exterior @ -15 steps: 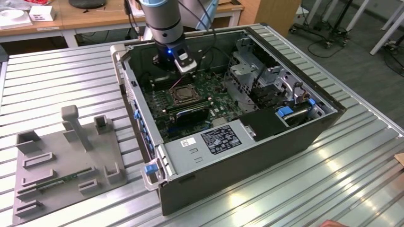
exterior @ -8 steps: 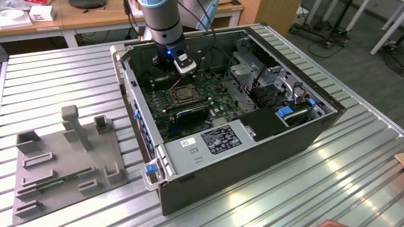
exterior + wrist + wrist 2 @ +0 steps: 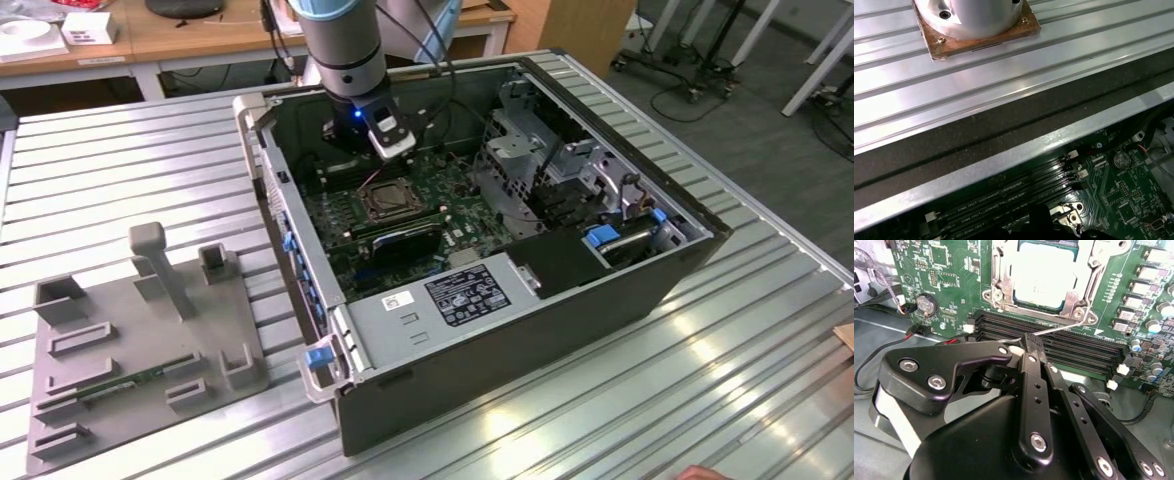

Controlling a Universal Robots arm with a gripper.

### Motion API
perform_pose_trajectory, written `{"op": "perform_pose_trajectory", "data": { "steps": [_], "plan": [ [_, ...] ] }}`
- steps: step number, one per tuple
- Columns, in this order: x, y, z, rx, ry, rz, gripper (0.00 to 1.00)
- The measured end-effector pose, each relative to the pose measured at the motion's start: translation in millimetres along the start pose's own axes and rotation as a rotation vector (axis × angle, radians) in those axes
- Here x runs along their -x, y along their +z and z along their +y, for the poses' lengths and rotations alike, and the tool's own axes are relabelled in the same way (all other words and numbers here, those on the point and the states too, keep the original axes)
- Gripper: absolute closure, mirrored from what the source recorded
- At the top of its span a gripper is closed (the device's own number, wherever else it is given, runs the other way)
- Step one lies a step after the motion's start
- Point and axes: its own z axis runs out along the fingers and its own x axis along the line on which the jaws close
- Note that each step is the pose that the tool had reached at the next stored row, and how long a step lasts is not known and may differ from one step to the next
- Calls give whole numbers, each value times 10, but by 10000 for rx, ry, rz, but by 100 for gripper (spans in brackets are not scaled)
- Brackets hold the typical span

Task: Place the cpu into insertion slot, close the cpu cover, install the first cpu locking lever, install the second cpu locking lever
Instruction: 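Install the first cpu locking lever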

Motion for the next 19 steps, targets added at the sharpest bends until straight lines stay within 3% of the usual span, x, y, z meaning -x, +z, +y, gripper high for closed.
{"op": "perform_pose_trajectory", "data": {
  "steps": [4, 8, 19],
  "plan": [
    [-1, 7, -1, 11, 2, -1, 90],
    [-3, 16, -5, 91, 23, 17, 90],
    [-11, 59, -19, 97, 25, 20, 90]
  ]
}}
